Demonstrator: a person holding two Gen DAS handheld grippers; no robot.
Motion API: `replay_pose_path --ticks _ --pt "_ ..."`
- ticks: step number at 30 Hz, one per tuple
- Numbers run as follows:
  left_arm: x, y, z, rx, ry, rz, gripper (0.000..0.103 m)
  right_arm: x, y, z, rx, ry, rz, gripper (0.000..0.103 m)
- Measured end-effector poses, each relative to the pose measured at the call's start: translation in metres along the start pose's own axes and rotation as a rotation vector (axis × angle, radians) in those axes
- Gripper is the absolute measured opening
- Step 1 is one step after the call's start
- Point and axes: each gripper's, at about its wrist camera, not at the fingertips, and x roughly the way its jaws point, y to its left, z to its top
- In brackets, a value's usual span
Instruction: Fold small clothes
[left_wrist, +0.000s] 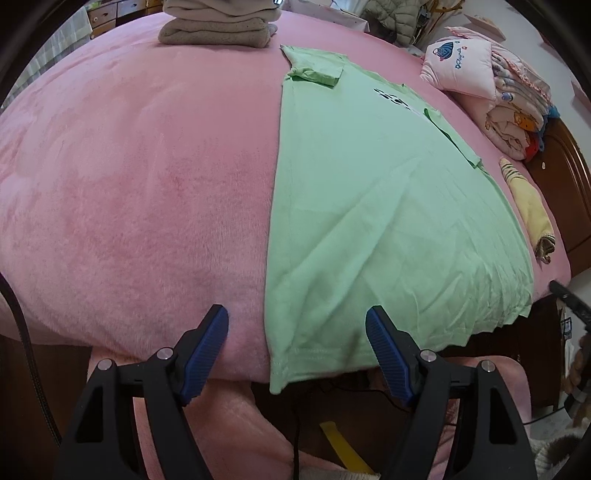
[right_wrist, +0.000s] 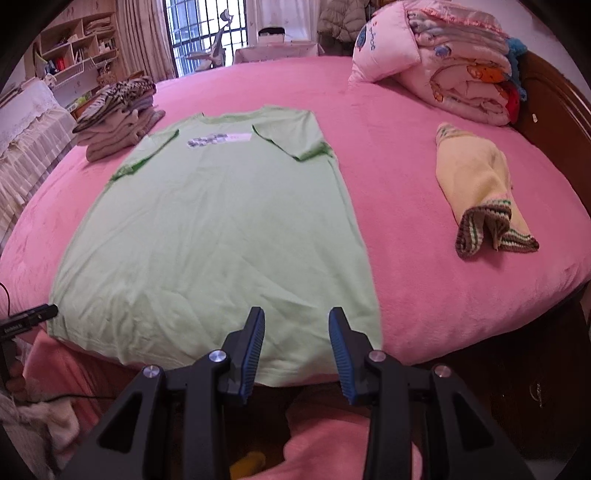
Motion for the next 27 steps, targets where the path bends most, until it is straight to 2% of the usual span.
replay_pose_path --ticks 6,12,16,22,25,27 --pt "0.001 0.004 -0.005 -0.017 0.051 -0.074 0.077 0.018 -0.039 -0.016 0.057 0.055 0.0 0.036" --pt "0.009 0.007 -0.014 -0.005 0.122 -0.133 0.077 0.029 -0.066 -0.028 0.14 0.073 0.086 0.036" --pt "0.011 0.013 -0.014 -0.028 0.132 -0.141 0.077 0.043 -0.071 -0.028 0.142 0.097 0.116 0.036" --pt "0.015 0.005 -0.015 0.011 0.132 -0.117 0.076 0.06 -0.072 -0.027 0.13 0.127 0.152 0.036" --pt "0.016 0.007 -0.015 0.001 0.134 -0.134 0.068 0.064 -0.072 -0.028 0.13 0.138 0.181 0.036" --pt "0.017 0.01 -0.015 -0.011 0.138 -0.144 0.055 0.067 -0.075 -0.031 0.134 0.148 0.203 0.036"
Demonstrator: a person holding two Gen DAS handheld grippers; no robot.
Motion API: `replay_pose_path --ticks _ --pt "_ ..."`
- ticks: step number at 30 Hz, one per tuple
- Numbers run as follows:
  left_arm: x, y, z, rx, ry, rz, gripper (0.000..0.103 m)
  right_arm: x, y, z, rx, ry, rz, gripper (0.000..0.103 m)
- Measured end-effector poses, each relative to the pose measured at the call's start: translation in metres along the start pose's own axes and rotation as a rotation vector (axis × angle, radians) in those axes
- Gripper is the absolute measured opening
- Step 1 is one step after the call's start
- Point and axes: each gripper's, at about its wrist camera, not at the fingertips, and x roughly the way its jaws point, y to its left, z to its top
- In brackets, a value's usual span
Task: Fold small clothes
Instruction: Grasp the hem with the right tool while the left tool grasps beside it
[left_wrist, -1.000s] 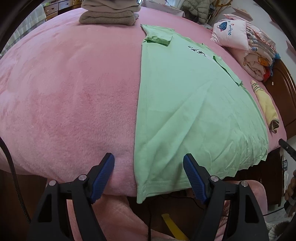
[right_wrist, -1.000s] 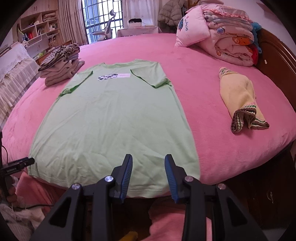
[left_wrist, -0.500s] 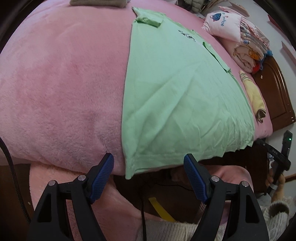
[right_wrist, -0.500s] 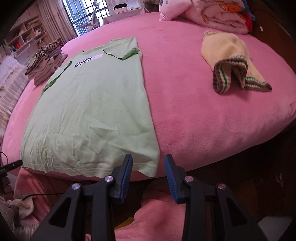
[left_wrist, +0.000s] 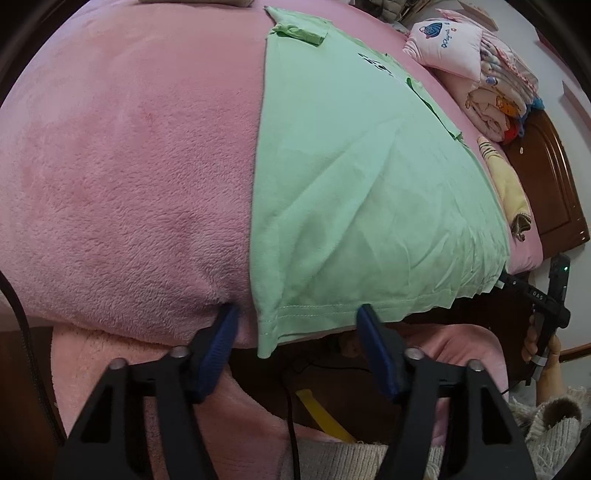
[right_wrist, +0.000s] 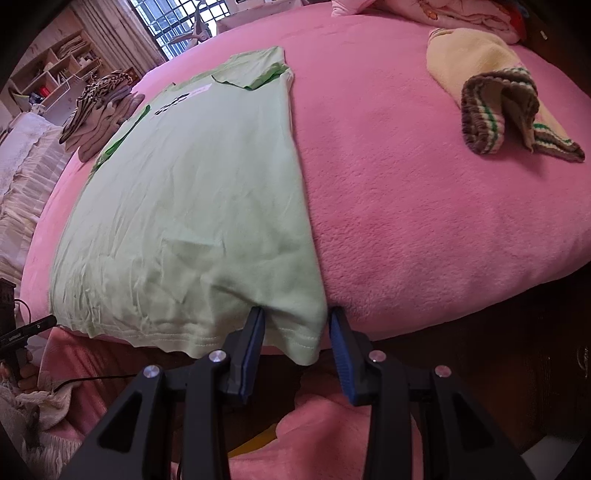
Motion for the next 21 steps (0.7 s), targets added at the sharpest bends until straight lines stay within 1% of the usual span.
replay_pose_path --ticks 3,5,8,11,17,18,19,20,21 --pt "0.001 0.007 0.0 -0.027 0.003 -0.026 0.043 0.004 -0.002 0.0 0.003 0.017 0.026 0.036" --pt "0.002 0.011 0.0 -0.045 0.003 -0.047 0.038 0.006 -0.003 -0.001 -0.003 0.032 0.039 0.036" --pt "0.003 0.013 0.0 -0.054 0.004 -0.057 0.037 0.011 -0.003 -0.002 -0.017 0.05 0.039 0.036" --pt "0.002 0.014 0.0 -0.046 0.007 -0.054 0.037 0.012 -0.004 -0.001 -0.002 0.053 0.044 0.036" --pt "0.001 0.004 0.0 0.015 0.027 -0.058 0.037 0.005 -0.003 0.003 -0.011 0.025 0.043 0.036" --pt "0.002 0.003 0.0 0.022 0.029 -0.058 0.037 0.005 -0.004 0.004 -0.006 0.023 0.047 0.035" --pt "0.004 0.002 0.0 0.031 0.032 -0.058 0.036 0.006 -0.005 0.005 -0.004 0.021 0.05 0.031" --pt "0.005 0.001 0.0 0.04 0.032 -0.052 0.022 0.006 -0.005 0.005 -0.005 0.019 0.05 0.027" --pt "0.006 -0.001 0.0 0.054 0.037 -0.043 0.007 0.005 -0.004 0.005 -0.005 0.017 0.052 0.016"
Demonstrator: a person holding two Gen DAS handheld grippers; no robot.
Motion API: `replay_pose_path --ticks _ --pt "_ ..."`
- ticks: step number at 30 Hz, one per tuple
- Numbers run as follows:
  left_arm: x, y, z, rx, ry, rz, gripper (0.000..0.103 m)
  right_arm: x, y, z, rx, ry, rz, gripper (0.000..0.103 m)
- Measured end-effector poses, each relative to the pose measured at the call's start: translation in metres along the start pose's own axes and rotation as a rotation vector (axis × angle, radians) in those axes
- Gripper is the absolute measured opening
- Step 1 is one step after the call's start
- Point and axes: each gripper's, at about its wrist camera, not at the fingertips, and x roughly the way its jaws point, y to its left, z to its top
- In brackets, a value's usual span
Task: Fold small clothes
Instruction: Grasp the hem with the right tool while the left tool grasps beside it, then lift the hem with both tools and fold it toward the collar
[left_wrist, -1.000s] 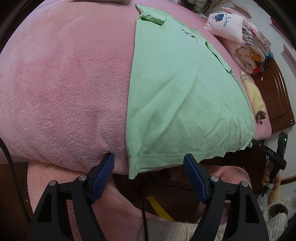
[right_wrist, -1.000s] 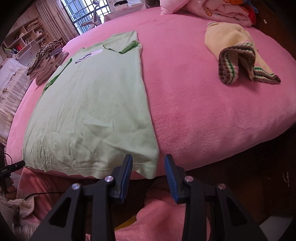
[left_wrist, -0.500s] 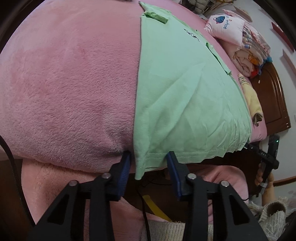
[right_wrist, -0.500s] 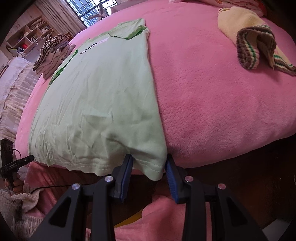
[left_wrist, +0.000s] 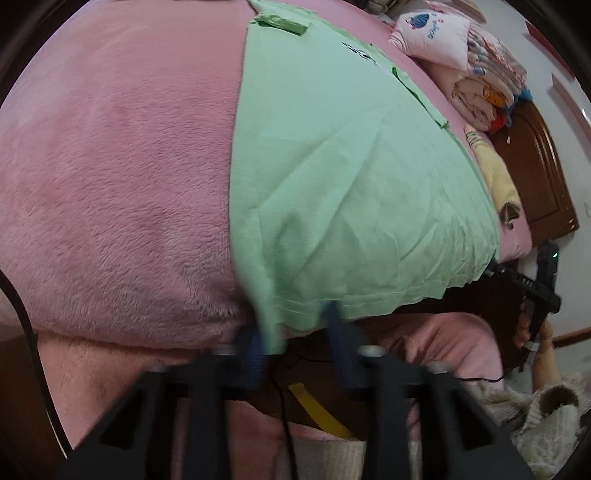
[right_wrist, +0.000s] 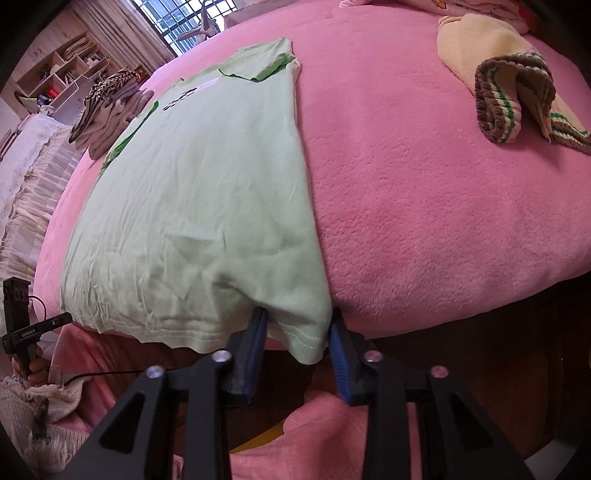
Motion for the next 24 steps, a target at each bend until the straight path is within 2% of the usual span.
replay_pose_path --ticks 1,5,10,13,19,24 --pt "0.001 -0.002 0.0 0.007 0.005 -0.008 0.007 -0.001 0.001 -0.001 -0.002 -0.002 -0.002 0.008" --pt "-0.01 -0.017 -0.002 0.06 -0.042 -0.03 0.004 -0.01 0.008 -0.005 -0.025 -0.017 -0.02 0.005" --pt "-0.037 -0.036 0.001 0.121 -0.119 -0.132 0.004 -0.039 0.015 -0.006 -0.026 -0.088 0.016 0.004" --pt "-0.05 -0.036 0.008 0.102 -0.16 -0.201 0.004 -0.062 0.021 -0.001 -0.03 -0.149 0.046 0.004" --pt "-0.082 -0.031 0.032 0.032 -0.262 -0.27 0.004 -0.101 0.043 0.03 -0.061 -0.272 0.09 0.004" --pt "-0.114 -0.038 0.074 -0.023 -0.363 -0.259 0.004 -0.121 0.061 0.071 -0.048 -0.358 0.115 0.004"
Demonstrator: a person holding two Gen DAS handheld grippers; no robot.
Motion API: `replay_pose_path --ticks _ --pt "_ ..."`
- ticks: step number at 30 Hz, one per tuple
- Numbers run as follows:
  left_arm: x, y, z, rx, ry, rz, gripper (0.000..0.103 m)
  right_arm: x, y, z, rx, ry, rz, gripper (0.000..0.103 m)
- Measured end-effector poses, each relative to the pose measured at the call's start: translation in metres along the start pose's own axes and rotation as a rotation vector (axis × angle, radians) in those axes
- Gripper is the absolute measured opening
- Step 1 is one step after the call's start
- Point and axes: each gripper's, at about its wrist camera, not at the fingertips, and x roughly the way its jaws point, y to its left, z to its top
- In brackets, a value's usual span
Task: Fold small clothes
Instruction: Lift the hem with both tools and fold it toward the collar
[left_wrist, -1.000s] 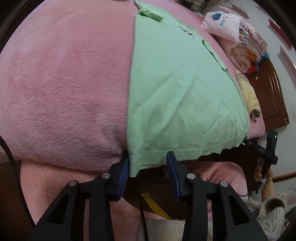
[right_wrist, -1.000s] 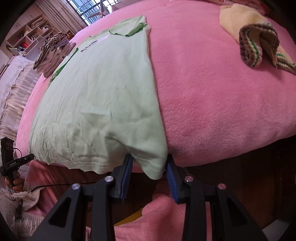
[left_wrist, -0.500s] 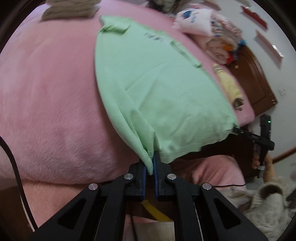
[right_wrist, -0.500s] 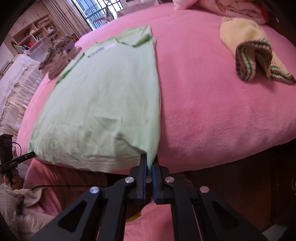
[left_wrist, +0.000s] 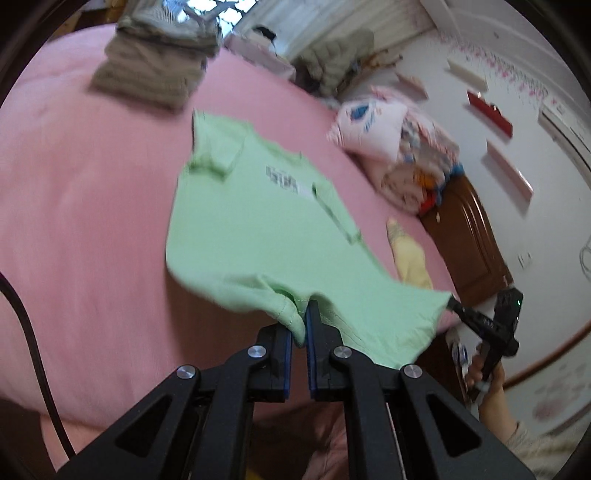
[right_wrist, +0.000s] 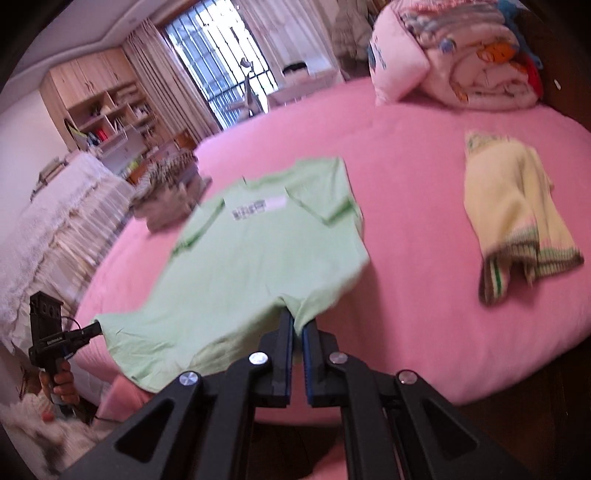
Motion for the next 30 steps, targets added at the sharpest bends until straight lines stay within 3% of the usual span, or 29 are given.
replay_pose_path --ticks 8,15,19,23,30 --pt "0.026 -0.007 0.117 -0.074 -0.115 0.161 0.004 0.045 0.01 0.101 0.038 -0.096 -0.062 0.004" --pt "0.108 0.009 0.224 -0.081 -0.133 0.344 0.004 0.138 0.009 0.197 0.037 -0.092 -0.142 0.004" --pt "0.168 0.019 0.27 -0.043 -0.108 0.441 0.004 0.198 -0.002 0.227 0.057 -0.055 -0.182 0.004" --pt "0.217 0.037 0.3 -0.04 -0.08 0.507 0.004 0.258 -0.021 0.249 0.094 -0.01 -0.215 0.004" --pt "0.281 0.089 0.313 -0.113 0.005 0.576 0.006 0.34 -0.047 0.263 0.16 0.077 -0.247 0.004"
